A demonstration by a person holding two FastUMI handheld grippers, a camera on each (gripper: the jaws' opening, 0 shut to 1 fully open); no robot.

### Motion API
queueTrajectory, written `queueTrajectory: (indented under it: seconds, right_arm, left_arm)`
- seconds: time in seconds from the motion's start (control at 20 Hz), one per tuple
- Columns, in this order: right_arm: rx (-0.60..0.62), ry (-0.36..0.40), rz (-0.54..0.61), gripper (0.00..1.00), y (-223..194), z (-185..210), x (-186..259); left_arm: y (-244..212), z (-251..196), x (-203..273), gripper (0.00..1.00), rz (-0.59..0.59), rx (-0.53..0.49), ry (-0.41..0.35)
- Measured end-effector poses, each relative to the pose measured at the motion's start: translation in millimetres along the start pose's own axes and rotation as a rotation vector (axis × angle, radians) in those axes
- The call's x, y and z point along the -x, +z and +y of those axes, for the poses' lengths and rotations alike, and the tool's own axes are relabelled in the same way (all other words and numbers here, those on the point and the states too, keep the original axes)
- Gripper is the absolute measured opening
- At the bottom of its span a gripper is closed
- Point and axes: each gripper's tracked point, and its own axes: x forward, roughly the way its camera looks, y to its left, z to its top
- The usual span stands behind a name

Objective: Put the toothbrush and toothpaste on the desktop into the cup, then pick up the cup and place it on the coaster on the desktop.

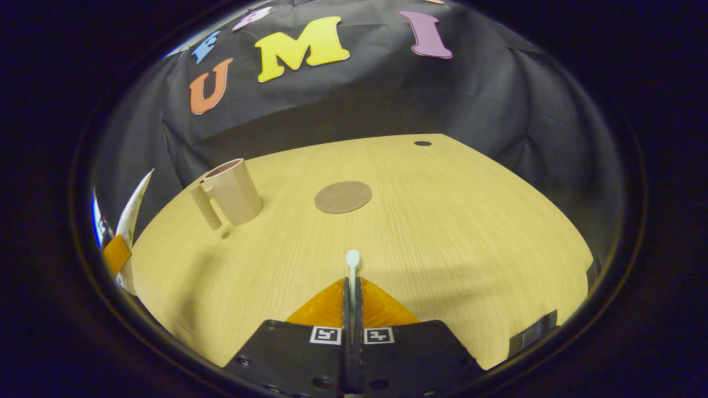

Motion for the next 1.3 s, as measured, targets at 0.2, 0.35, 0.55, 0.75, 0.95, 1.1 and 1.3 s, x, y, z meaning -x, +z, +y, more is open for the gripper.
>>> queueTrajectory:
  seconds: [0.2,0.35,0.55,0.75,0.95,1.1,1.3]
  right_arm:
    - [-0.016,0.037,-0.129,0.00,22,4,31]
    - [0.009,0.048,-0.229,0.00,44,6,64]
    - [0.050,0.065,-0.367,0.00,67,14,110]
    - [0.074,0.093,-0.437,0.00,82,26,136]
    - [0.091,0.099,-0.468,0.00,84,27,143]
    - [0.088,0.099,-0.457,0.00,80,23,139]
    - [0.086,0.083,-0.449,0.00,76,11,131]
  left_arm:
    - [3,7,-1,0.41,-0.012,0.006,0.017]
    - [7,13,0,0.41,-0.021,0.013,0.029]
    - [22,19,4,0.41,-0.068,-0.003,0.051]
    - [43,14,5,0.41,-0.109,-0.025,0.037]
    - [76,6,-12,0.41,-0.181,-0.045,0.010]
    - [97,1,-45,0.41,-0.216,-0.043,-0.011]
    - [123,4,-98,0.41,-0.244,0.007,-0.013]
